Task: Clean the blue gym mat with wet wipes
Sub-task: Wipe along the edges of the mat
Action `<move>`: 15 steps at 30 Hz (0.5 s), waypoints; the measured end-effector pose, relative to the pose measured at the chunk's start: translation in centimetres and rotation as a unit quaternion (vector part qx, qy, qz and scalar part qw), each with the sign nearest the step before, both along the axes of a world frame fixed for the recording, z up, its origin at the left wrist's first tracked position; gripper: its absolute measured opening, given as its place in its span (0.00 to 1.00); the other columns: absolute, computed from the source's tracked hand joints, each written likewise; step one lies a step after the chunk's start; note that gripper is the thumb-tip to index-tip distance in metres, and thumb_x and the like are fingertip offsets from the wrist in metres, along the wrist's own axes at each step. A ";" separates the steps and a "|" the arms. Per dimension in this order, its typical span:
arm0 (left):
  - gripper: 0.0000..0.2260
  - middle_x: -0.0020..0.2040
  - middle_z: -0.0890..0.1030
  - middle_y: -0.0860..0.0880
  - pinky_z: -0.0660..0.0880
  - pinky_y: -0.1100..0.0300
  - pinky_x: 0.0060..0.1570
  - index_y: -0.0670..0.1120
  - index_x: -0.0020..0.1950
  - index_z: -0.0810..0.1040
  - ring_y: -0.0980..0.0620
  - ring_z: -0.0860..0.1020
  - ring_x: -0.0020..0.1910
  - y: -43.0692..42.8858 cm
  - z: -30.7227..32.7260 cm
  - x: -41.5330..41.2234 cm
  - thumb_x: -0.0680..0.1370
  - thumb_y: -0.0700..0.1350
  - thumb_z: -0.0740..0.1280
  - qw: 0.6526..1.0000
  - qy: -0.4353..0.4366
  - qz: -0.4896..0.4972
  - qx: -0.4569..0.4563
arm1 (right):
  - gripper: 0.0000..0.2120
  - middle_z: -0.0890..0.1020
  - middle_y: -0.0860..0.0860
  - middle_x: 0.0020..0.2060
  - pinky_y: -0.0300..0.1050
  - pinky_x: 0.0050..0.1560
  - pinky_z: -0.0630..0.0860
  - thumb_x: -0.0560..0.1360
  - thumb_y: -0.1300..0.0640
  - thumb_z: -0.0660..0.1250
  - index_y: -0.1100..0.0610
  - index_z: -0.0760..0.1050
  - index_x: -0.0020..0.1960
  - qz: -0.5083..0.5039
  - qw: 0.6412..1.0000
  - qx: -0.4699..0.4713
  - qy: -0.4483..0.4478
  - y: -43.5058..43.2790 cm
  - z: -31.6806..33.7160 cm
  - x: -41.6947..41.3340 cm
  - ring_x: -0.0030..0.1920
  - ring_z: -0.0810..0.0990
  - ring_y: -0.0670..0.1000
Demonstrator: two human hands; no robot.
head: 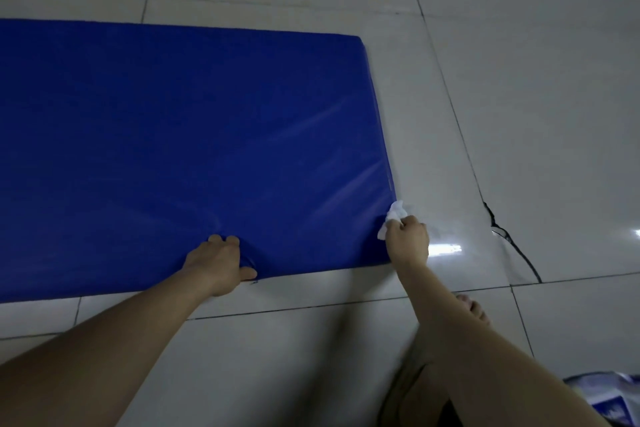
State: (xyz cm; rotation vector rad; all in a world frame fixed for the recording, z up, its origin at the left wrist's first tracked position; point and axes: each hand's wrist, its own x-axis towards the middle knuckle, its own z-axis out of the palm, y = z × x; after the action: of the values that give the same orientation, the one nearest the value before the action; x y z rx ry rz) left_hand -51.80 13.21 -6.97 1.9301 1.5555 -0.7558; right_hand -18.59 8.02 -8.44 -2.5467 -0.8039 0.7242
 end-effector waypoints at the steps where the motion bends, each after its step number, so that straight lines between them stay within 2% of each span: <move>1: 0.32 0.67 0.69 0.44 0.74 0.52 0.61 0.47 0.73 0.64 0.46 0.72 0.62 -0.2 -0.3 -0.1 0.78 0.68 0.62 1.000 -0.003 0.003 0.002 | 0.18 0.79 0.59 0.54 0.56 0.54 0.78 0.80 0.52 0.56 0.62 0.76 0.59 0.003 1.000 -0.002 0.013 0.0 0.1 0.1 0.53 0.78 0.60; 3: 0.33 0.68 0.68 0.44 0.74 0.51 0.62 0.47 0.73 0.63 0.46 0.72 0.63 -0.4 -0.3 -0.2 0.78 0.68 0.62 1.000 -0.007 0.008 0.010 | 0.14 0.81 0.57 0.50 0.49 0.43 0.76 0.80 0.51 0.56 0.59 0.77 0.53 0.003 0.998 0.019 0.062 0.0 1.1 0.5 0.46 0.78 0.55; 4: 0.33 0.68 0.68 0.44 0.74 0.51 0.62 0.47 0.74 0.62 0.46 0.71 0.64 -0.6 -0.1 -0.2 0.78 0.68 0.62 1.000 -0.009 0.011 0.011 | 0.12 0.81 0.56 0.49 0.48 0.42 0.75 0.80 0.53 0.57 0.58 0.76 0.51 -0.007 0.994 0.034 0.103 0.1 1.9 0.8 0.45 0.78 0.54; 7: 0.33 0.67 0.68 0.45 0.75 0.52 0.57 0.48 0.73 0.62 0.46 0.72 0.62 -1.6 0.7 -0.5 0.78 0.68 0.62 0.998 -0.029 0.039 0.038 | 0.08 0.81 0.56 0.48 0.56 0.52 0.80 0.80 0.57 0.62 0.60 0.78 0.50 -0.021 0.975 0.071 0.212 0.5 5.6 2.3 0.50 0.80 0.58; 9: 0.27 0.61 0.72 0.47 0.77 0.53 0.51 0.47 0.66 0.69 0.48 0.74 0.56 -2.9 1.4 -1.1 0.78 0.68 0.62 0.992 -0.051 0.091 0.078 | 0.07 0.82 0.56 0.48 0.58 0.49 0.82 0.79 0.58 0.65 0.60 0.80 0.49 0.017 0.965 0.077 0.249 0.7 8.7 3.0 0.51 0.81 0.59; 11: 0.23 0.48 0.78 0.49 0.77 0.56 0.42 0.45 0.51 0.74 0.49 0.78 0.44 -4.3 2.5 -1.7 0.79 0.66 0.63 0.978 -0.083 0.179 0.069 | 0.08 0.84 0.56 0.47 0.52 0.41 0.82 0.78 0.56 0.67 0.60 0.82 0.48 0.058 0.959 0.067 0.269 1.2 11.8 3.0 0.51 0.82 0.58; 13: 0.22 0.36 0.81 0.47 0.76 0.58 0.34 0.44 0.43 0.75 0.48 0.80 0.35 -5.0 4.7 -1.8 0.80 0.63 0.62 0.950 -0.133 0.281 0.027 | 0.08 0.86 0.51 0.42 0.48 0.37 0.80 0.76 0.54 0.70 0.58 0.83 0.42 0.080 0.956 0.067 0.276 1.3 15.1 2.2 0.50 0.83 0.57; 15: 0.24 0.34 0.84 0.44 0.82 0.54 0.36 0.40 0.46 0.78 0.45 0.84 0.33 -4.7 7.8 -1.5 0.81 0.61 0.60 0.889 -0.198 0.412 0.008 | 0.10 0.86 0.48 0.37 0.47 0.37 0.79 0.73 0.53 0.71 0.55 0.82 0.35 0.082 0.955 0.096 0.270 1.7 18.5 1.2 0.48 0.83 0.56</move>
State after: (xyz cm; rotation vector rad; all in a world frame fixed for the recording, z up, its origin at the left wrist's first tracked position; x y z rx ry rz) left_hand -53.34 8.53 0.86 1.1228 1.8601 0.0227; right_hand -17.42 9.74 10.11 -1.9779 -0.8434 1.2553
